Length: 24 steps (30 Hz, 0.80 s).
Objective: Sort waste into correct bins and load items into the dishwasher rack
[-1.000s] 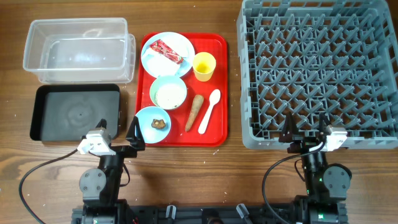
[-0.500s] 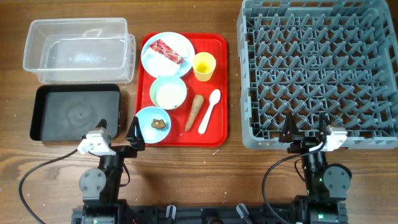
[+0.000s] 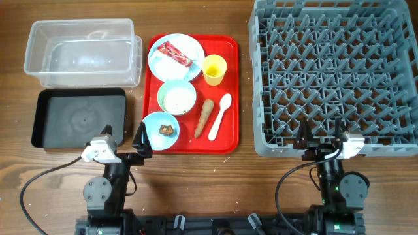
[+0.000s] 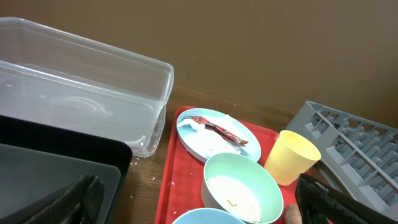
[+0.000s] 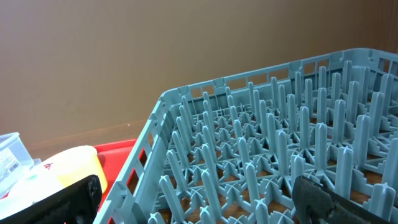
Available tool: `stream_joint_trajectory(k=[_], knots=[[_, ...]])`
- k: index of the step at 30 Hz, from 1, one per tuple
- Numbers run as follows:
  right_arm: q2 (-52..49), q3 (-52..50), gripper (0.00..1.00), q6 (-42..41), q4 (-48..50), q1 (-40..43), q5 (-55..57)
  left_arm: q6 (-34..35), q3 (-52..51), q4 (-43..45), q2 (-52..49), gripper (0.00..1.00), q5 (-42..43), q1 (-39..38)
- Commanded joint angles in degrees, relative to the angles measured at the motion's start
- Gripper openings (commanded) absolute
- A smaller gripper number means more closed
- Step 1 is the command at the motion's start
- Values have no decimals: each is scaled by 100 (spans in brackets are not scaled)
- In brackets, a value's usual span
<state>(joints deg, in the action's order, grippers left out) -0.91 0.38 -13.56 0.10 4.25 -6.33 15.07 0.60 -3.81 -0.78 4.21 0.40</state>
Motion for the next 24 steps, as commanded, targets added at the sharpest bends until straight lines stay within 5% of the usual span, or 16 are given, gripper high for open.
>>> stream_joint_trajectory(k=[1,24], knots=[[-7,-9,100,-11,28,-22,74,-118,-26,-31,61,100,26,-31],[-7,-7,100,11,717,-22,157,-118,-26,-31,61,100,26,-31]])
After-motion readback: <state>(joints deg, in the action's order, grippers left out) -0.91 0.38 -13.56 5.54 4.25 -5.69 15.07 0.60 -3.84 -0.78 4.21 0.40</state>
